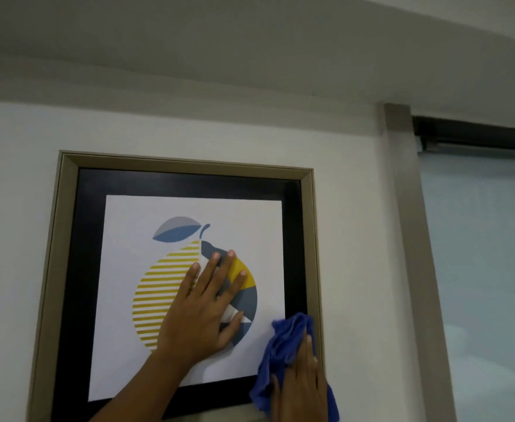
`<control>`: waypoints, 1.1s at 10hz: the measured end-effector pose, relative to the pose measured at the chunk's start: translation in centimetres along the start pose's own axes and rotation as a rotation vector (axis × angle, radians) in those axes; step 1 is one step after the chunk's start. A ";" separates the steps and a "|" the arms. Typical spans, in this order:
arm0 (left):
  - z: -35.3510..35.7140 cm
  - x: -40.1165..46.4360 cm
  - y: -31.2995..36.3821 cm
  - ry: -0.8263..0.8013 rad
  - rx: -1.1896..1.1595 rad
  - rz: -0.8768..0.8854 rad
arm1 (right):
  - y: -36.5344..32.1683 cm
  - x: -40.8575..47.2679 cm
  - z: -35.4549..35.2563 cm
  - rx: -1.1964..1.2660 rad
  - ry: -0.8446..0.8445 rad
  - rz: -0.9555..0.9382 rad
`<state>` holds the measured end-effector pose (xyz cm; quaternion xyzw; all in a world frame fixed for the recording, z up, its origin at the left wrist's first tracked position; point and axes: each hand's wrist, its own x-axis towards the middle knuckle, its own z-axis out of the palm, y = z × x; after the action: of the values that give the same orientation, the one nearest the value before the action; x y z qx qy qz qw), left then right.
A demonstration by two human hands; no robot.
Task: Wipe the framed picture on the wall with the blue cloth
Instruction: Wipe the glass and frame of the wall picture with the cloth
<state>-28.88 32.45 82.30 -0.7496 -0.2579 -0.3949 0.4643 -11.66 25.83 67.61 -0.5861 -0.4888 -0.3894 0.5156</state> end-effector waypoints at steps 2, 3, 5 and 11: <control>0.1 0.0 0.0 0.003 0.009 -0.006 | -2.3 13.0 -1.8 0.214 -0.022 0.156; -0.1 0.0 0.0 0.028 0.009 -0.003 | -3.3 19.1 -3.7 0.147 -0.019 -0.011; 0.4 -0.1 0.0 0.055 -0.005 0.000 | -4.5 25.3 -3.7 0.104 0.027 -0.014; -1.0 -2.8 10.4 -0.171 -0.374 -0.014 | 6.9 -2.7 -10.4 -0.174 -0.583 -0.410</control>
<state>-22.99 27.00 75.11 -0.8519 -0.2237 -0.3737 0.2908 -5.04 15.18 65.21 -0.6040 -0.6875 -0.3415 0.2142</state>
